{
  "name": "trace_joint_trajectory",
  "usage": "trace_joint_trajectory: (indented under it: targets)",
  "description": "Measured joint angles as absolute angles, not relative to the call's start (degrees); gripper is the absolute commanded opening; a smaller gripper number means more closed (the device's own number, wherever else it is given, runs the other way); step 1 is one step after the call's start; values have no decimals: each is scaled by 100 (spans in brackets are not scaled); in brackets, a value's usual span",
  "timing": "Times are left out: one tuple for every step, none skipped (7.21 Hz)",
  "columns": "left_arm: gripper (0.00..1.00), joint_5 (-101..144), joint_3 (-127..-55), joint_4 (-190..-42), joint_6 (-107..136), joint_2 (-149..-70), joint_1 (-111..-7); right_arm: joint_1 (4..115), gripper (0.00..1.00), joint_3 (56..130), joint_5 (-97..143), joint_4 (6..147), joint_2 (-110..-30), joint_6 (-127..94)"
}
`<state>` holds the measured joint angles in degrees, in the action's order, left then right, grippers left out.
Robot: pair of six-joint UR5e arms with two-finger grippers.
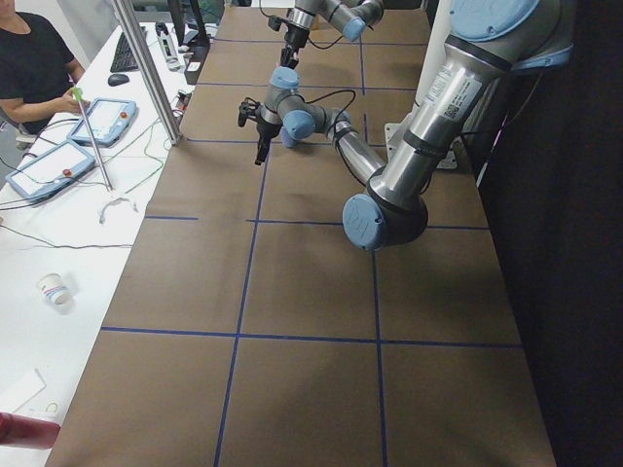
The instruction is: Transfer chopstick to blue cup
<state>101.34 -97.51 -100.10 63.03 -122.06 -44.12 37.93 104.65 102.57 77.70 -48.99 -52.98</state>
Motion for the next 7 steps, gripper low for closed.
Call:
trace_joint_trajectory:
  targets:
    - [100,10134,-9741,-10011,6302,-12207,-4411,3713,46,10319,10092,7765,-4880,-5290]
    - [100,10134,-9732,-10021,6302,-12208,-4407,3645,99,10196,10000,7764,-4876,-5283]
    - [100,10134,-9714,-10048,6302,-12208,-4404,3573,100,10095,9911,7767,-4872,-5286]
    - [100,10134,-9687,-10073,6299,-12206,-4405,3526,100,10027,9826,7765,-4873,-5289]
    - [100,10136,-9675,-10084,6211,-12197,-4426,3522,100,10053,9805,7762,-4895,-5284]
    - [100,10146,-9679,-10093,6017,-12128,-4468,3573,100,10202,9881,7772,-5003,-5269]
    - [100,10162,-9687,-10172,5837,-11971,-4512,3762,100,10428,10147,7788,-5218,-5240]
